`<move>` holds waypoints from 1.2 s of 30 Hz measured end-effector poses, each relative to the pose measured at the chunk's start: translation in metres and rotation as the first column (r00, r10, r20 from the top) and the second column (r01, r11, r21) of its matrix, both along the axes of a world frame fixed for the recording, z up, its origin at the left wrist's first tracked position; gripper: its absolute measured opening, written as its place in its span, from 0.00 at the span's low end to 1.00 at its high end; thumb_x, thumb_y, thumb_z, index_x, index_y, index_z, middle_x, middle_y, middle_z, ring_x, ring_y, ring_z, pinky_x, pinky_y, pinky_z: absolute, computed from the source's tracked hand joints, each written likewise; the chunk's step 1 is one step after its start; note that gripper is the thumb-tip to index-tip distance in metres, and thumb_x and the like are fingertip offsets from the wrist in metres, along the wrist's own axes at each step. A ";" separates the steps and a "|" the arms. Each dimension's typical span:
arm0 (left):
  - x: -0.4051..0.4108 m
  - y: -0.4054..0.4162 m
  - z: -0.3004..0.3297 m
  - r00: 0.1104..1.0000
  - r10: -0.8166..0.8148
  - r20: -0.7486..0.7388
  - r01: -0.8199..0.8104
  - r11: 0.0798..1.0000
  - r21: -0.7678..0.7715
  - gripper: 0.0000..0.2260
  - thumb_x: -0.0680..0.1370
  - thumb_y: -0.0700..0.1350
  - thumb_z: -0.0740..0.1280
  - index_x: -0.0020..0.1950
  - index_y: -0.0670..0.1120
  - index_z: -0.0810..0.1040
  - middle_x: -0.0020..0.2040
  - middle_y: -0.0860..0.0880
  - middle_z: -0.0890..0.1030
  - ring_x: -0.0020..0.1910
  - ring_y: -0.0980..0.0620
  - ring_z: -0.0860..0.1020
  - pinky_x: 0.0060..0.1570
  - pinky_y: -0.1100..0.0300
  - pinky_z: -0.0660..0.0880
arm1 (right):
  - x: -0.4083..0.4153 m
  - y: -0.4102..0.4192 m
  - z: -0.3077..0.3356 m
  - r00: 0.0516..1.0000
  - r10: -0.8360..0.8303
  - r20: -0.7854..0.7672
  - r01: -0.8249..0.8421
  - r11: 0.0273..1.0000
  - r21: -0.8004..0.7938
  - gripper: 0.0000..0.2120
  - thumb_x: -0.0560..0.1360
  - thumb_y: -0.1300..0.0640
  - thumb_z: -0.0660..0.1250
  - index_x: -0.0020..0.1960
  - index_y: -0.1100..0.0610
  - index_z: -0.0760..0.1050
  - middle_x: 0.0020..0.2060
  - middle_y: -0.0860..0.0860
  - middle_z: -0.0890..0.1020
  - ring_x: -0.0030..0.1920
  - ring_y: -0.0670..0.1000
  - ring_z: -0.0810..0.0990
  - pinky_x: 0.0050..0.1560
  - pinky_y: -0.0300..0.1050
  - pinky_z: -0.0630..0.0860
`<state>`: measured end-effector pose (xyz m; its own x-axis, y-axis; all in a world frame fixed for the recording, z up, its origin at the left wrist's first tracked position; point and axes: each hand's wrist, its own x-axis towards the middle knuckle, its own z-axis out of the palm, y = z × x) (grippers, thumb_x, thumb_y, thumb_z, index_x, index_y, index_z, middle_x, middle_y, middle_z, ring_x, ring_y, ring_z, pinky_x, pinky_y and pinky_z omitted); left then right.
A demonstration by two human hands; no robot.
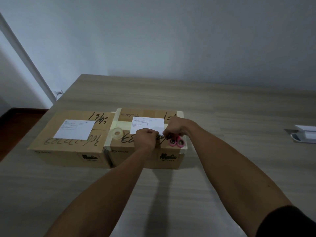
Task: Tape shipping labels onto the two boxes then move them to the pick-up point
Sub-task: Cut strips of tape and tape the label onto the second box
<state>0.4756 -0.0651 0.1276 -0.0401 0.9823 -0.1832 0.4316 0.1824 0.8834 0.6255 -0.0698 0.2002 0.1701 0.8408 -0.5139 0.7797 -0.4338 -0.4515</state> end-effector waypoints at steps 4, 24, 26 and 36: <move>0.004 0.004 -0.001 1.000 0.013 -0.014 -0.014 0.998 -0.058 0.04 0.75 0.46 0.77 0.45 0.47 0.88 0.41 0.50 0.87 0.41 0.53 0.82 0.47 0.56 0.80 | -0.002 0.003 0.000 1.000 0.011 0.020 -0.010 1.000 -0.020 0.13 0.76 0.59 0.73 0.36 0.58 0.73 0.28 0.52 0.76 0.23 0.48 0.71 0.25 0.40 0.67; 0.010 0.000 -0.003 0.991 -0.014 -0.133 0.007 0.999 -0.052 0.04 0.76 0.48 0.75 0.45 0.49 0.88 0.39 0.51 0.86 0.40 0.50 0.83 0.47 0.50 0.82 | -0.014 0.012 0.000 0.992 -0.006 0.126 0.012 0.999 -0.047 0.06 0.71 0.62 0.72 0.40 0.59 0.75 0.32 0.54 0.78 0.31 0.53 0.76 0.37 0.46 0.74; 0.010 0.000 -0.003 0.991 -0.016 -0.134 0.008 0.998 -0.057 0.04 0.75 0.48 0.76 0.43 0.48 0.87 0.38 0.51 0.85 0.39 0.49 0.83 0.46 0.51 0.82 | -0.016 0.014 -0.003 0.990 -0.025 0.138 0.029 0.999 -0.030 0.05 0.70 0.62 0.73 0.40 0.59 0.76 0.32 0.53 0.79 0.30 0.53 0.77 0.35 0.44 0.74; 0.002 0.007 0.004 0.989 -0.020 -0.146 0.007 0.996 -0.089 0.20 0.72 0.49 0.80 0.53 0.44 0.72 0.44 0.46 0.80 0.44 0.46 0.79 0.39 0.55 0.72 | -0.013 0.013 -0.001 0.964 -0.110 0.244 0.106 0.994 0.032 0.27 0.66 0.50 0.84 0.53 0.58 0.72 0.48 0.54 0.78 0.56 0.57 0.81 0.51 0.49 0.77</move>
<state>0.4778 -0.0580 0.1314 -0.0603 0.9632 -0.2619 0.5583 0.2500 0.7911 0.6123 -0.0569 0.1991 0.3791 0.8194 -0.4299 0.8165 -0.5149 -0.2614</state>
